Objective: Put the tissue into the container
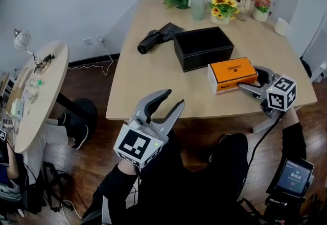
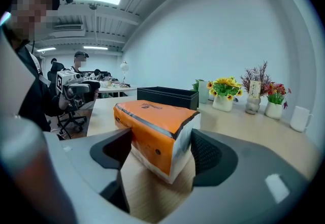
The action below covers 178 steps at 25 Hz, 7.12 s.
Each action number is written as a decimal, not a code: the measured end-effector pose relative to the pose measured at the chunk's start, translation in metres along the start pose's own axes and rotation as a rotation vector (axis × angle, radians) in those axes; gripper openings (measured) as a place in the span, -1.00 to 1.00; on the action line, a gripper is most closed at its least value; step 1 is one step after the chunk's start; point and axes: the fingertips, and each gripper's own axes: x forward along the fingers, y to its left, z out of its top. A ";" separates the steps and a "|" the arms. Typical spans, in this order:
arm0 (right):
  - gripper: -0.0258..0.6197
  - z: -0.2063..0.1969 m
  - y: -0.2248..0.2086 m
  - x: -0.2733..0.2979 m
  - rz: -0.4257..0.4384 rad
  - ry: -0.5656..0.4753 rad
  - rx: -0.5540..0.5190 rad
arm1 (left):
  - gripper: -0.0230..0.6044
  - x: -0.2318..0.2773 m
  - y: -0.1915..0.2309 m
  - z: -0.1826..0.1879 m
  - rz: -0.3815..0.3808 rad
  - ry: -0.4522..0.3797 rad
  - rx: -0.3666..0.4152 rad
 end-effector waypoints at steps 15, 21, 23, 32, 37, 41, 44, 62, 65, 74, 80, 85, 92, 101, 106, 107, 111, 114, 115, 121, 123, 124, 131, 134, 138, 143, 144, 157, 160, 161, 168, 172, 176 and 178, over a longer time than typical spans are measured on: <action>0.22 0.001 0.001 0.000 -0.002 0.005 0.007 | 0.09 0.125 -0.044 -0.051 -0.207 0.368 0.143; 0.22 0.001 0.001 0.000 0.001 -0.003 0.014 | 0.25 0.151 -0.044 -0.068 -0.217 0.474 0.015; 0.22 0.001 0.001 0.001 0.004 -0.009 0.016 | 0.32 0.155 -0.044 -0.065 -0.210 0.466 -0.019; 0.19 0.003 0.006 0.001 0.002 -0.037 0.027 | 0.08 0.159 -0.038 -0.065 -0.201 0.458 -0.027; 0.15 0.014 0.016 -0.003 -0.002 -0.003 -0.035 | 0.07 0.150 -0.035 -0.058 -0.190 0.440 0.032; 0.08 0.030 0.027 -0.012 0.026 -0.013 -0.077 | 0.07 0.140 -0.029 -0.046 -0.195 0.442 0.076; 0.04 0.050 0.037 -0.021 0.043 -0.026 -0.100 | 0.06 0.130 -0.025 -0.028 -0.193 0.422 0.105; 0.00 0.191 0.002 0.020 -0.006 -0.155 -0.261 | 0.04 0.150 0.089 0.070 -0.107 0.366 0.221; 0.00 0.195 -0.007 0.031 0.003 -0.151 -0.256 | 0.04 0.157 0.100 0.068 -0.099 0.396 0.202; 0.00 0.187 -0.006 0.040 0.082 -0.130 -0.200 | 0.03 0.149 0.100 0.061 -0.090 0.497 0.160; 0.00 0.166 -0.040 0.070 0.151 -0.093 -0.167 | 0.01 0.178 0.115 0.035 -0.104 0.571 0.153; 0.00 0.152 -0.045 0.079 0.201 -0.056 -0.160 | -0.02 0.179 0.113 0.021 -0.134 0.615 0.141; 0.00 0.137 -0.044 0.095 0.225 -0.040 -0.150 | -0.03 0.175 0.117 0.004 -0.162 0.659 0.118; 0.00 0.124 -0.046 0.099 0.233 -0.017 -0.146 | -0.04 0.176 0.114 -0.006 -0.181 0.679 0.125; 0.00 0.123 -0.047 0.101 0.242 -0.021 -0.147 | -0.04 0.175 0.114 -0.006 -0.186 0.684 0.124; 0.00 0.123 -0.046 0.101 0.242 -0.018 -0.147 | -0.04 0.175 0.114 -0.006 -0.186 0.685 0.124; 0.00 0.121 -0.045 0.103 0.242 -0.009 -0.149 | -0.04 0.174 0.115 -0.009 -0.191 0.692 0.123; 0.00 0.120 -0.044 0.102 0.240 0.005 -0.145 | -0.04 0.174 0.115 -0.010 -0.196 0.696 0.122; 0.00 0.120 -0.044 0.102 0.239 0.009 -0.145 | -0.04 0.174 0.115 -0.010 -0.197 0.698 0.123; 0.00 0.115 -0.046 0.105 0.246 0.026 -0.144 | -0.04 0.174 0.114 -0.013 -0.204 0.716 0.125; 0.00 0.109 -0.045 0.107 0.246 0.044 -0.124 | -0.04 0.174 0.113 -0.015 -0.206 0.720 0.117; 0.00 0.107 -0.046 0.108 0.249 0.048 -0.113 | -0.04 0.175 0.114 -0.016 -0.206 0.721 0.112; -0.01 0.107 -0.046 0.111 0.248 0.042 -0.088 | -0.08 0.175 0.116 -0.021 -0.207 0.728 0.069; -0.01 0.107 -0.047 0.112 0.247 0.044 -0.085 | -0.08 0.175 0.116 -0.021 -0.205 0.732 0.068; 0.00 0.105 -0.048 0.114 0.253 0.073 -0.073 | -0.08 0.175 0.117 -0.023 -0.206 0.743 0.056; 0.00 0.102 -0.048 0.116 0.266 0.120 -0.031 | -0.10 0.175 0.116 -0.025 -0.207 0.746 0.038; 0.00 0.102 -0.048 0.116 0.266 0.122 -0.031 | -0.10 0.175 0.117 -0.025 -0.205 0.744 0.041; -0.06 0.101 -0.049 0.117 0.268 0.130 -0.033 | -0.18 0.168 0.117 -0.010 -0.170 0.666 0.073; -0.08 0.102 -0.050 0.117 0.262 0.136 -0.045 | -0.18 0.166 0.119 -0.008 -0.166 0.659 0.070; -0.09 0.102 -0.050 0.117 0.258 0.140 -0.053 | -0.18 0.166 0.119 -0.008 -0.166 0.658 0.067; -0.12 0.100 -0.059 0.118 0.202 0.136 -0.105 | -0.18 0.163 0.121 -0.012 -0.160 0.637 0.045; -0.15 0.099 -0.064 0.117 0.178 0.121 -0.119 | -0.18 0.164 0.122 -0.012 -0.154 0.594 0.042; -0.18 0.097 -0.066 0.115 0.156 0.120 -0.124 | -0.26 0.166 0.126 -0.015 -0.129 0.540 0.021; -0.21 0.096 -0.064 0.112 0.147 0.124 -0.132 | -0.32 0.164 0.126 -0.015 -0.119 0.501 -0.021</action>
